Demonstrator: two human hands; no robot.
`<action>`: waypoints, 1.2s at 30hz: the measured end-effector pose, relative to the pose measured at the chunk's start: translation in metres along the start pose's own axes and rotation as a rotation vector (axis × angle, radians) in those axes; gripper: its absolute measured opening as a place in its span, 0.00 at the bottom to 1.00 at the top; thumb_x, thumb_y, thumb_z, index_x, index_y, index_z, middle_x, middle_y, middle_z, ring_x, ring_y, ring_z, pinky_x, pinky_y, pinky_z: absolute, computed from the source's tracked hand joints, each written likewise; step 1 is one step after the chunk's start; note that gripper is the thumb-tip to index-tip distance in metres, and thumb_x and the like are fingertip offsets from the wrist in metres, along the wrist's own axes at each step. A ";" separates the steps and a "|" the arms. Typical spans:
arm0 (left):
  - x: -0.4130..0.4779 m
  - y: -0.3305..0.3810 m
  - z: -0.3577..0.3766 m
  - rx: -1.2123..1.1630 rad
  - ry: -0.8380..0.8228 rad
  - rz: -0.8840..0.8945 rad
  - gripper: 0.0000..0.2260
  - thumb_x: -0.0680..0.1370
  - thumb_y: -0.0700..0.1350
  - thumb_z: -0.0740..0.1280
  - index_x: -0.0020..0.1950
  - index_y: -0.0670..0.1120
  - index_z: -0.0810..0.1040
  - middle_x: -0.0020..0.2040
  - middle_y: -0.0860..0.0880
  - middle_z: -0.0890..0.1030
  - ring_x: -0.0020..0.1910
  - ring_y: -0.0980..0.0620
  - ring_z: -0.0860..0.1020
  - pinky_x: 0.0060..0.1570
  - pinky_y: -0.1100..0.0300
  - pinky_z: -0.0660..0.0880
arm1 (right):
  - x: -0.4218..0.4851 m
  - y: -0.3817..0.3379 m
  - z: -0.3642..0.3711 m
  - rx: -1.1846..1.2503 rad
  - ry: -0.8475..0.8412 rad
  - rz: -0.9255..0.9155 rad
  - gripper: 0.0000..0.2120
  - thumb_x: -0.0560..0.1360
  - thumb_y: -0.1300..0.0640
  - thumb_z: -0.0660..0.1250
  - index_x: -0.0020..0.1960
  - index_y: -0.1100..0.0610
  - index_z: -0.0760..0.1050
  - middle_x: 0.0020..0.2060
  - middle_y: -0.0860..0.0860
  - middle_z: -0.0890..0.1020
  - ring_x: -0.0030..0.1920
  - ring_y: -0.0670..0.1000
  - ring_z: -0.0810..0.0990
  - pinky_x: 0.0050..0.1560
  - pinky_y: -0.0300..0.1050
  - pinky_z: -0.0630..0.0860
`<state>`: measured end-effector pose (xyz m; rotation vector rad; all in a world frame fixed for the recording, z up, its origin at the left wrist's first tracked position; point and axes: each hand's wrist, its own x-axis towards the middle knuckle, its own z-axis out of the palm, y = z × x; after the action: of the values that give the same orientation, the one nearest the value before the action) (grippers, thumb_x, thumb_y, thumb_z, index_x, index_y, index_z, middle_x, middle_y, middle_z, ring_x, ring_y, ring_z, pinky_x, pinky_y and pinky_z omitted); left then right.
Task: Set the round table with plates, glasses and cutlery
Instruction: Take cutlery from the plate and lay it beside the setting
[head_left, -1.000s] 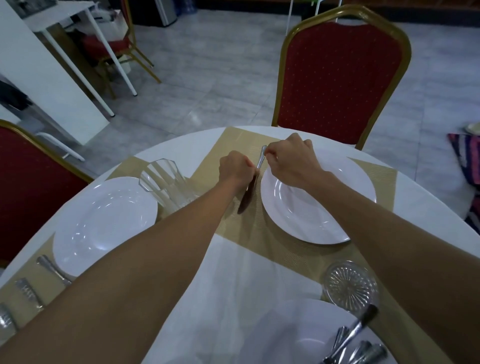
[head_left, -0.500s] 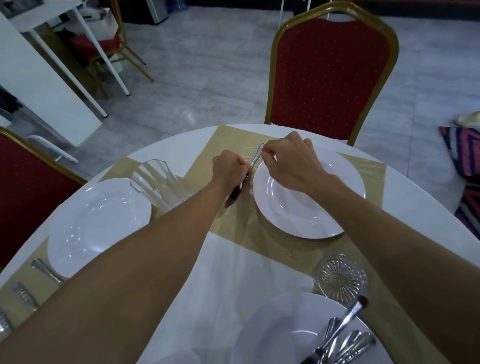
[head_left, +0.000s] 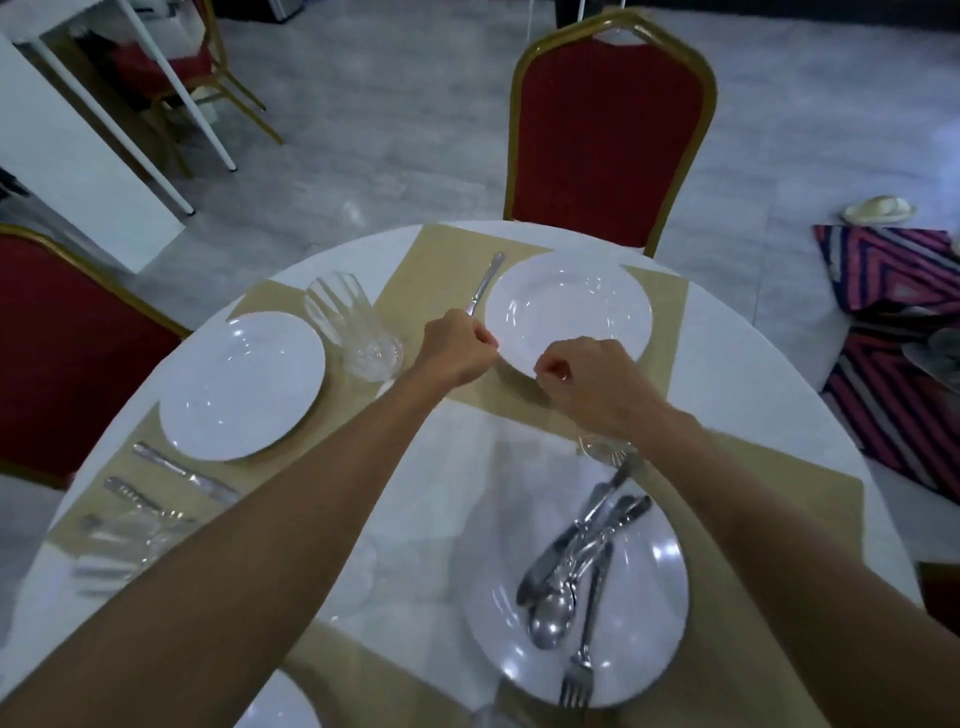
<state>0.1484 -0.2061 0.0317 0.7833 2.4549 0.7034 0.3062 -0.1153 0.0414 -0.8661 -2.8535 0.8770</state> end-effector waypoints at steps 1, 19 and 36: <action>-0.016 0.000 0.004 0.038 -0.119 0.003 0.08 0.72 0.39 0.67 0.47 0.43 0.86 0.44 0.47 0.85 0.45 0.50 0.82 0.48 0.59 0.80 | -0.016 -0.002 -0.001 -0.024 -0.110 0.033 0.09 0.77 0.54 0.64 0.44 0.54 0.82 0.45 0.51 0.84 0.47 0.56 0.82 0.52 0.51 0.79; -0.143 -0.019 0.088 0.277 -0.432 0.096 0.07 0.69 0.42 0.74 0.46 0.44 0.86 0.44 0.46 0.86 0.46 0.48 0.82 0.48 0.57 0.80 | -0.157 0.025 0.062 -0.104 -0.284 0.202 0.08 0.76 0.55 0.66 0.55 0.52 0.73 0.48 0.54 0.82 0.49 0.58 0.81 0.48 0.52 0.79; -0.159 -0.009 0.103 0.280 -0.387 0.063 0.12 0.73 0.49 0.70 0.37 0.42 0.73 0.41 0.43 0.76 0.43 0.41 0.80 0.40 0.52 0.77 | -0.165 0.035 0.060 -0.044 -0.064 0.321 0.08 0.75 0.54 0.63 0.46 0.51 0.81 0.41 0.48 0.83 0.43 0.53 0.80 0.38 0.42 0.68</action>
<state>0.3189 -0.2790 -0.0088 1.0005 2.2012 0.2001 0.4514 -0.2076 -0.0062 -1.3527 -2.8426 0.8847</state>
